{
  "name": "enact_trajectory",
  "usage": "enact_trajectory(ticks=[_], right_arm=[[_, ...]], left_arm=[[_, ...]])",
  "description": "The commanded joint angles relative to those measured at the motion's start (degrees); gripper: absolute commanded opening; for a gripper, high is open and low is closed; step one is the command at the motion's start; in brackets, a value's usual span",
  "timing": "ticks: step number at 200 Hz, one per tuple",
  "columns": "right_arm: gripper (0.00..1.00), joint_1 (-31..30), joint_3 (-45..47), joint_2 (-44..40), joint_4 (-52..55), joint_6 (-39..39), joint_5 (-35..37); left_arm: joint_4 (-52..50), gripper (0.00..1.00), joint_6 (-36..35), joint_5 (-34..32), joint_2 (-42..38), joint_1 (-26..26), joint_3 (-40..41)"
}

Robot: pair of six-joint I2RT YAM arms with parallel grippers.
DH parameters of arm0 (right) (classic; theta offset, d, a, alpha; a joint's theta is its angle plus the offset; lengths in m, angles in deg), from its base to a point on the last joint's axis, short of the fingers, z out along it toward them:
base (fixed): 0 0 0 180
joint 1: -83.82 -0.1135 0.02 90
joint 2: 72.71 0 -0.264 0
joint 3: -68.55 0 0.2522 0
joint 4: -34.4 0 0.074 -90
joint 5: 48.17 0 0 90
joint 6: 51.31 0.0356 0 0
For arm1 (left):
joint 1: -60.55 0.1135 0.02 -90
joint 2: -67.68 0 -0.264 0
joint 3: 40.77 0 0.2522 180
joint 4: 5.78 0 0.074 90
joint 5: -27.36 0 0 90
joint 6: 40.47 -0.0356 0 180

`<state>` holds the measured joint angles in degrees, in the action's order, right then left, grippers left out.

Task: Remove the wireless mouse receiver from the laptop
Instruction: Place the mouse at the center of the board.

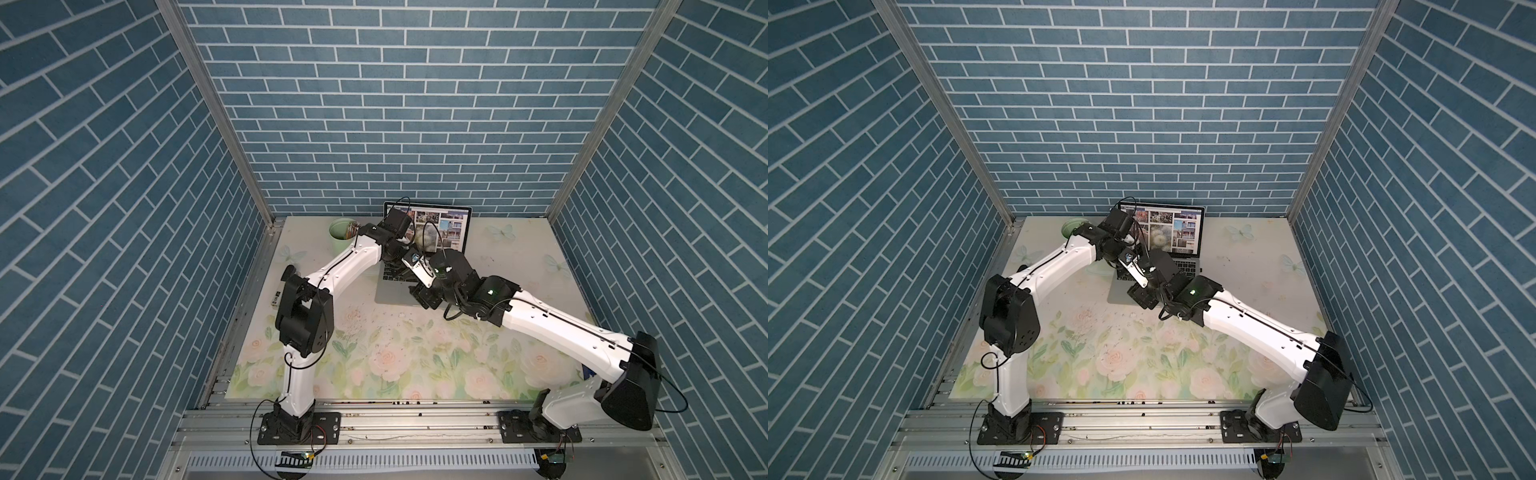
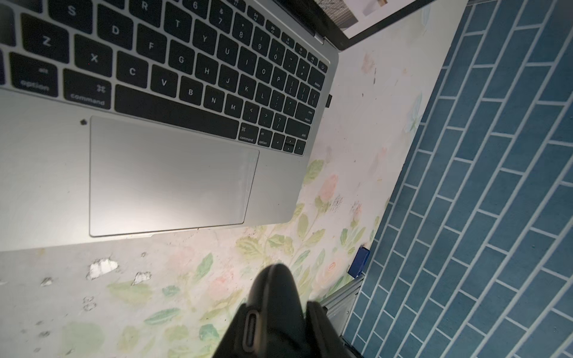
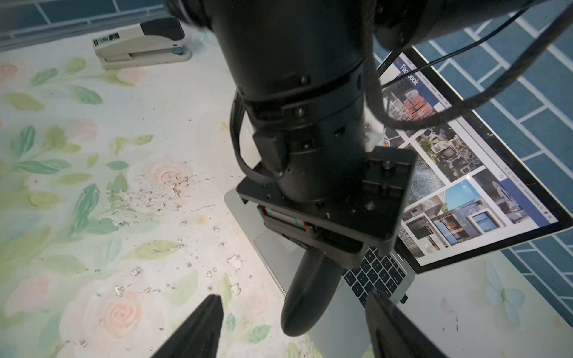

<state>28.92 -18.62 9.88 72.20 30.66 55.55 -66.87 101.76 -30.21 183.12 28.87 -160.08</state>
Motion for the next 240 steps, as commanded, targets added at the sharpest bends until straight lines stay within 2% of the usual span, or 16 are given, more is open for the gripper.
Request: enact_trajectory(ticks=[1, 51, 110, 217, 240], right_arm=[[0.74, -0.26, 0.4, 0.6, 1.18, -2.24, 3.89], [0.7, -1.14, 2.03, 2.98, -0.55, -2.25, 6.34], [0.57, -1.36, 2.02, 4.78, -2.5, -2.34, 11.77], [0.43, -1.64, 2.73, 7.32, -6.41, -2.35, 15.11], [0.35, -1.65, 3.04, 7.23, -7.52, -2.51, 15.64]], left_arm=[[-6.95, 0.0, -0.06, -1.0, -0.36, -0.09, -4.66], [-13.89, 0.0, 0.47, -1.67, 2.34, -0.11, -12.04], [-13.92, 0.0, 1.0, -1.0, 1.46, -0.13, -11.95], [-14.09, 0.0, 0.86, 1.65, 0.01, -0.57, -10.57], [-13.39, 0.0, 0.86, 2.31, -0.21, -0.84, -9.56]])
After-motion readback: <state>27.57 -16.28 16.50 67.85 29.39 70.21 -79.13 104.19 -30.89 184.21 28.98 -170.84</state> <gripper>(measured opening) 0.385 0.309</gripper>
